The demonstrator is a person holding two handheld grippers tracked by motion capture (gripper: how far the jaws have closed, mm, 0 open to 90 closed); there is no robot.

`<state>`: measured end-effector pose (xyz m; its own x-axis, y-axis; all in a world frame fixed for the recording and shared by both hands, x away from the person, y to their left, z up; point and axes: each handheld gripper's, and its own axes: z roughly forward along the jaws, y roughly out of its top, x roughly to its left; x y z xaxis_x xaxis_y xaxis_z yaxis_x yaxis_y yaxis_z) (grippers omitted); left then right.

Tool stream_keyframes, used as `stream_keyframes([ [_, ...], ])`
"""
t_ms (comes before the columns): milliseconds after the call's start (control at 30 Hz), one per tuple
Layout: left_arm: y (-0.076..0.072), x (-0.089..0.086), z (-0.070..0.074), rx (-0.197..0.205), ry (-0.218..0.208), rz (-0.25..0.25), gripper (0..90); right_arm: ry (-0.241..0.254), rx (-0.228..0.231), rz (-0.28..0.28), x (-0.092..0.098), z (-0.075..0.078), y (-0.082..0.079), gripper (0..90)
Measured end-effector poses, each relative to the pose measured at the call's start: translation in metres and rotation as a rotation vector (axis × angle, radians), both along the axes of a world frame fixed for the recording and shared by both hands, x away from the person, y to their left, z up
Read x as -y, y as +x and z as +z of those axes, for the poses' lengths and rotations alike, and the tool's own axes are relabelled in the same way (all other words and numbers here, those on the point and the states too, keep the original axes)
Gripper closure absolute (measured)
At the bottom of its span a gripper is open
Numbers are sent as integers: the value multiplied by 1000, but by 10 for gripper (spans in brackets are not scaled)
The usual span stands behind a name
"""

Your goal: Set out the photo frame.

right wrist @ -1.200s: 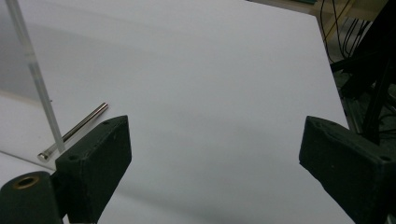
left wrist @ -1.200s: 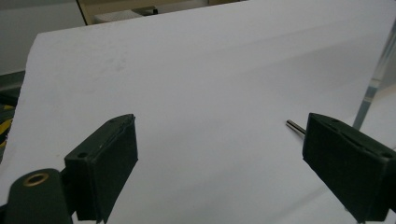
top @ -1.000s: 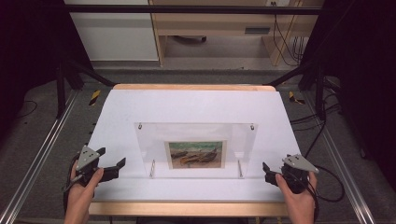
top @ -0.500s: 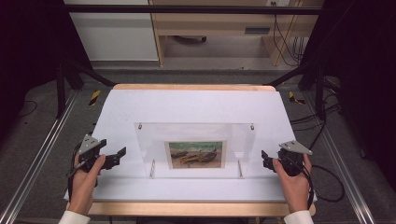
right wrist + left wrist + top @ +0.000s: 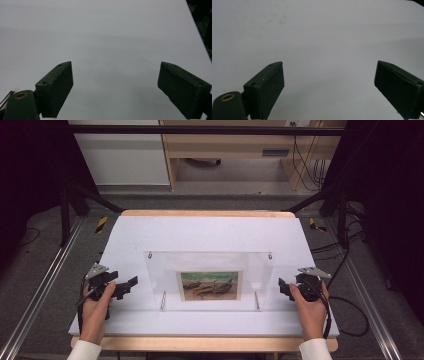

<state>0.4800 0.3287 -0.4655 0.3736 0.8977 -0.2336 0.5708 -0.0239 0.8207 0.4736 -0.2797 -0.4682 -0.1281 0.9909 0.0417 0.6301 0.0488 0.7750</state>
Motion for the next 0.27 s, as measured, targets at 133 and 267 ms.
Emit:
stream_keyframes([
  [133, -3, 2, 1, -9, -75, -22, 83, 23, -39, 21, 2, -1, -1, 130],
  [267, -2, 4, -2, -15, -69, -24, 83, 38, -59, 37, 0, -3, 0, 149],
])
